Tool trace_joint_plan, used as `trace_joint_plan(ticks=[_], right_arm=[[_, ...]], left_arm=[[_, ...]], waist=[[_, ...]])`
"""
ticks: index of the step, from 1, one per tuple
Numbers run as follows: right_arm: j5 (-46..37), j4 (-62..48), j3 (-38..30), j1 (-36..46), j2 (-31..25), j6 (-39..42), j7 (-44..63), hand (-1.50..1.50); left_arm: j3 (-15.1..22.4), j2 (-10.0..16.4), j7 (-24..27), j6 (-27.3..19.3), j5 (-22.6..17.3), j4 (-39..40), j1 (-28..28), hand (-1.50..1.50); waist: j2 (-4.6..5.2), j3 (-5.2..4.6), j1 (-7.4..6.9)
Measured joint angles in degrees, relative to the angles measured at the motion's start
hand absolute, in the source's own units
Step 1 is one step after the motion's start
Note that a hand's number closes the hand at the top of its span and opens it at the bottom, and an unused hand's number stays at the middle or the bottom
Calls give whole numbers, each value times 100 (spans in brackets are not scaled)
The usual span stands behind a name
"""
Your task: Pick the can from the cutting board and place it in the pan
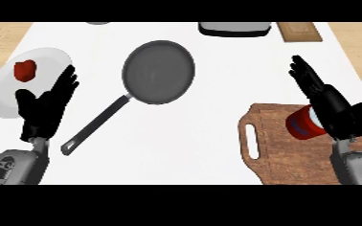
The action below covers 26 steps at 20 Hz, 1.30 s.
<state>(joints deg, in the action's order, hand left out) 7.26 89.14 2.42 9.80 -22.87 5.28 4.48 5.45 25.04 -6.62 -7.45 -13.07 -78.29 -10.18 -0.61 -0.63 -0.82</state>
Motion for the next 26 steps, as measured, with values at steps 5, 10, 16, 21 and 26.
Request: trace_joint_plan(ticks=[5,10,16,21,26], right_arm=[[642,-355,-873,479,-62,-67,183,-150],[217,-851,-1595,300,-522,-962,691,-150],[12,-478,-1967,-745,-1185,-933,1427,-150],[-183,-278,-1857,-1021,-2004,-87,1709,-150],[132,-175,-1680,-716,-2606,973,2232,-150]], left_arm=[[114,78,30,-152,390,-399,330,0],[290,109,73,-263,671,-494,619,0],[451,34,106,-423,891,-839,1132,0],[574,-48,32,-481,1057,-1039,1248,0],[597,-104,-53,-486,1148,-1175,1261,0]], waist=[[41,52,-12],[46,48,120],[23,57,178],[40,59,125],[53,60,61]])
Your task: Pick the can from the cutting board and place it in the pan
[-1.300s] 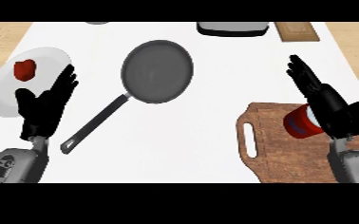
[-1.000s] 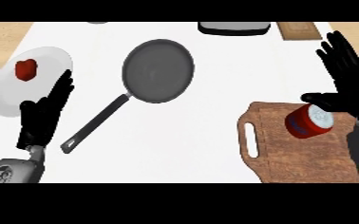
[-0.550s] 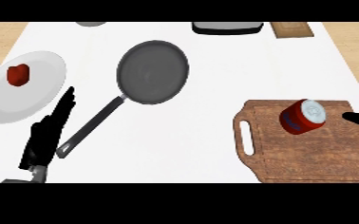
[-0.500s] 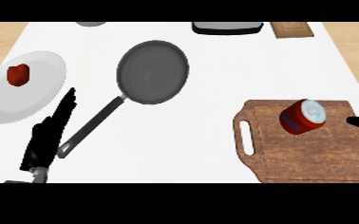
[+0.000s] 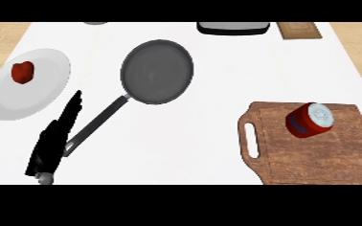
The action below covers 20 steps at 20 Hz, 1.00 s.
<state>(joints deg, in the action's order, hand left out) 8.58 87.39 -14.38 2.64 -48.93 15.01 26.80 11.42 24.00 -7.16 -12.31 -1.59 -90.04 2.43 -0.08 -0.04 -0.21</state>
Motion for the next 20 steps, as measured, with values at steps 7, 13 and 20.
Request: trace_joint_plan(ticks=[7,13,20], right_arm=[[334,-268,561,1206,-216,924,948,-150],[264,-485,1082,1956,114,1205,1853,-150],[277,-624,1565,2446,327,1594,2366,-150]], left_arm=[[-53,-73,21,123,71,37,-24,0],[-121,-145,-96,180,182,-139,-2,0],[-257,-236,-5,285,242,-3,27,0]], waist=[[21,-1,-83],[17,0,-73],[12,-1,-45]])
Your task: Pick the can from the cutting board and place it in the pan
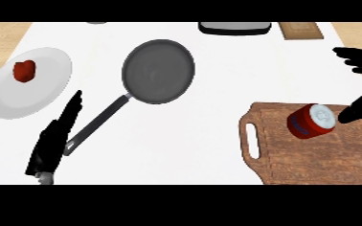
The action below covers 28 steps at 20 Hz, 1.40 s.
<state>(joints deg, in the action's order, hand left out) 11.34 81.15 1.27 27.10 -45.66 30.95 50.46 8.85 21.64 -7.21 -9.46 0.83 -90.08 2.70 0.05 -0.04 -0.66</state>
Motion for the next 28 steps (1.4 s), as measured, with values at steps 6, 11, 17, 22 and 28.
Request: trace_joint_plan(ticks=[6,11,17,22,28], right_arm=[[-20,-371,518,285,59,247,176,-150],[-103,-604,809,436,217,345,260,-150],[-220,-746,1094,523,384,394,386,-150],[-250,-757,1286,533,457,363,577,-150],[-381,-764,1399,386,599,339,655,-150]], left_arm=[[-32,-51,14,56,35,-39,47,0],[1,-179,1,20,163,-65,94,0],[-97,-207,24,95,200,-61,120,0],[-129,-264,-87,130,254,-53,35,0],[-220,-290,28,225,273,-131,211,0]], waist=[[1,0,-16],[0,2,0],[-4,1,11],[-10,-1,38],[-11,2,43]])
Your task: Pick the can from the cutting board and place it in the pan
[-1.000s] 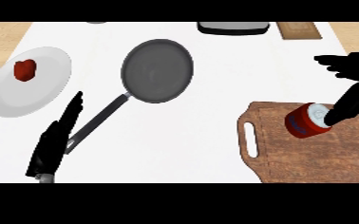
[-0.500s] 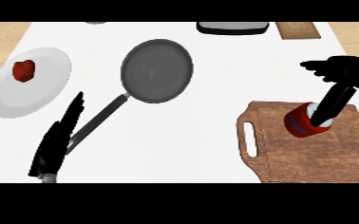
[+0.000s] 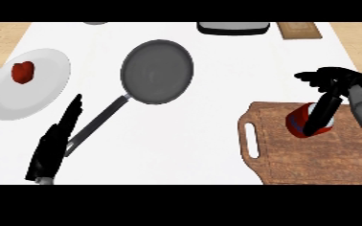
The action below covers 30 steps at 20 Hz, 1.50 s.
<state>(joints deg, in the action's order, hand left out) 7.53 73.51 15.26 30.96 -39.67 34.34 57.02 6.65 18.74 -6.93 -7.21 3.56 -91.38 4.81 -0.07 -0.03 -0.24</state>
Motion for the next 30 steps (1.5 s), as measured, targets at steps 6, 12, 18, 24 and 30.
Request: trace_joint_plan(ticks=[6,12,18,24,30], right_arm=[[-160,19,-3,-245,27,86,-88,-150],[-508,-48,8,-469,156,115,-227,-150],[-875,-166,-166,-611,385,127,-354,-150],[-1334,-363,-450,-572,721,90,-566,150],[-1553,-472,-736,-664,1005,-58,-700,150]], left_arm=[[-154,18,-87,128,12,-62,-8,0],[-208,-112,130,168,129,122,-3,0],[-293,-193,26,258,230,6,11,0],[-343,-354,-39,341,352,29,-92,0],[-381,-416,-173,403,441,-124,-65,0]], waist=[[0,0,8],[3,1,11],[5,2,3],[-7,-17,6],[-29,-51,16]])
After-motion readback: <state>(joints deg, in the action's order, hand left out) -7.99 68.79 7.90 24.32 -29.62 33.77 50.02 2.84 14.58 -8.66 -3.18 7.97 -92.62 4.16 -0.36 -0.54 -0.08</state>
